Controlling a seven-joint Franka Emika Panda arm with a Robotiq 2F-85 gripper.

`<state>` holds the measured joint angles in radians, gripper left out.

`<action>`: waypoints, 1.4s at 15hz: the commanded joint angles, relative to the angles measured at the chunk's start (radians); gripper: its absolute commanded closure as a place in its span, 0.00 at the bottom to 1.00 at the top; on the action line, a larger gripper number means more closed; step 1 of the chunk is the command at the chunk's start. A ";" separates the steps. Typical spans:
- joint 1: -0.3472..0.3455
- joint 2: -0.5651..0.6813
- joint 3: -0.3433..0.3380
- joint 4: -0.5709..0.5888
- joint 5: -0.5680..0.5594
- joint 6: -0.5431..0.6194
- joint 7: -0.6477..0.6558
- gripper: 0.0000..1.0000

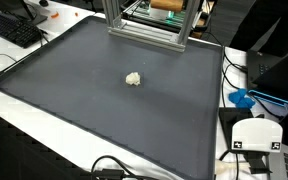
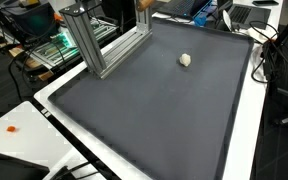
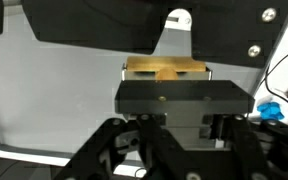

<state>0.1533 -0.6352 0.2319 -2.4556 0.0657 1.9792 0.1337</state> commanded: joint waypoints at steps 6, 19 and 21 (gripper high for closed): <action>0.010 0.108 -0.040 0.080 -0.015 0.096 -0.081 0.46; -0.011 0.290 -0.005 0.114 -0.029 0.370 0.019 0.71; -0.023 0.354 0.000 0.130 -0.037 0.423 0.086 0.71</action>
<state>0.1536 -0.3729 0.2151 -2.3697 0.0486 2.3404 0.1307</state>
